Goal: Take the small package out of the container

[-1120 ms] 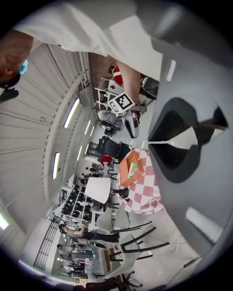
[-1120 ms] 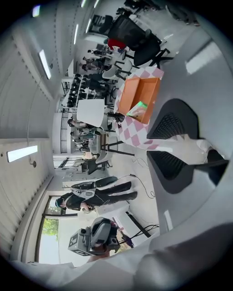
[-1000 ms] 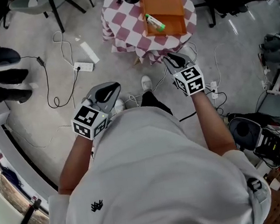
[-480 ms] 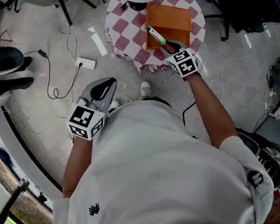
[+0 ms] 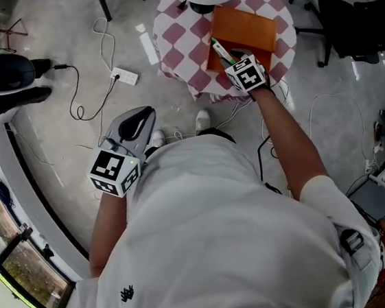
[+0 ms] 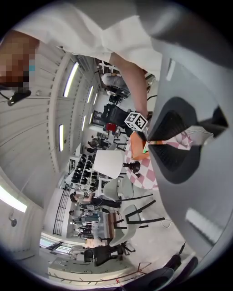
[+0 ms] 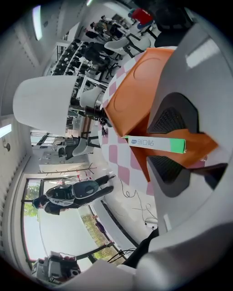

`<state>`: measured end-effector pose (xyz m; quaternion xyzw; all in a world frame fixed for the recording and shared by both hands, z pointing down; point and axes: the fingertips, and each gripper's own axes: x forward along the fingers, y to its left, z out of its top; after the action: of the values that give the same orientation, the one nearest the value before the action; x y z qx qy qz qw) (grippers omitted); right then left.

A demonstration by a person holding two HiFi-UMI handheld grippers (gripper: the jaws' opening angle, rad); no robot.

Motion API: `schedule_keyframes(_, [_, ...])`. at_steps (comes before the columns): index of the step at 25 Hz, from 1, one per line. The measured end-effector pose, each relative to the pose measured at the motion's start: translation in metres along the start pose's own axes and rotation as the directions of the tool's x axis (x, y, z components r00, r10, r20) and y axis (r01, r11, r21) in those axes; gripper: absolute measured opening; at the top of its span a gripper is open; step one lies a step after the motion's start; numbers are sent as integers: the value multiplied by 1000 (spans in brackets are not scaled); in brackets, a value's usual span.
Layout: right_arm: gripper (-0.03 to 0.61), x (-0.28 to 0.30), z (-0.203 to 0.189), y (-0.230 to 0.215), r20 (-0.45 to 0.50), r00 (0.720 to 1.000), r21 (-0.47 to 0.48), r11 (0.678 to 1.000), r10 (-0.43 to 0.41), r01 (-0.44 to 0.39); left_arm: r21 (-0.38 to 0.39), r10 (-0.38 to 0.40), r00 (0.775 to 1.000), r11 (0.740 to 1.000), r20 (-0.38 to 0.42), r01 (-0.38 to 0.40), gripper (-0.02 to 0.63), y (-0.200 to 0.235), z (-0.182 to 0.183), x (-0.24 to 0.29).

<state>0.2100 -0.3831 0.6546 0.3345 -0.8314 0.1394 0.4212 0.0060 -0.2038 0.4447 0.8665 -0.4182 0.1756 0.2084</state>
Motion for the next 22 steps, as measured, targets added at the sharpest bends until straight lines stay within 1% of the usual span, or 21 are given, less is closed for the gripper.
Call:
schedule_keyframes(4, [129, 16, -4, 1, -17, 1000, -7, 1000, 19, -20, -15, 21, 1000, 1000, -8, -22, 67, 2, 0, -1])
schedule_keyframes(7, [129, 23, -10, 1, -46, 999, 0, 1000, 14, -14, -10, 26, 1000, 1000, -16, -27, 69, 4, -1, -3])
schedule_keyframes(10, [126, 29, -14, -2, -43, 999, 0, 1000, -3, 3, -9, 25, 999, 1000, -26, -25, 67, 5, -4, -5])
schedule_keyframes(13, [97, 25, -15, -3, -53, 998, 17, 1000, -19, 20, -10, 20, 999, 1000, -33, -20, 67, 6, -8, -7])
schedule_keyframes(17, [95, 17, -16, -6, -54, 998, 40, 998, -37, 39, 4, 0, 1000, 1000, -28, 0, 67, 8, -8, -10])
schedule_keyframes(22, [94, 0, -9, -6, -26, 997, 50, 997, -66, 67, 15, -27, 999, 1000, -17, 27, 67, 13, -11, -16])
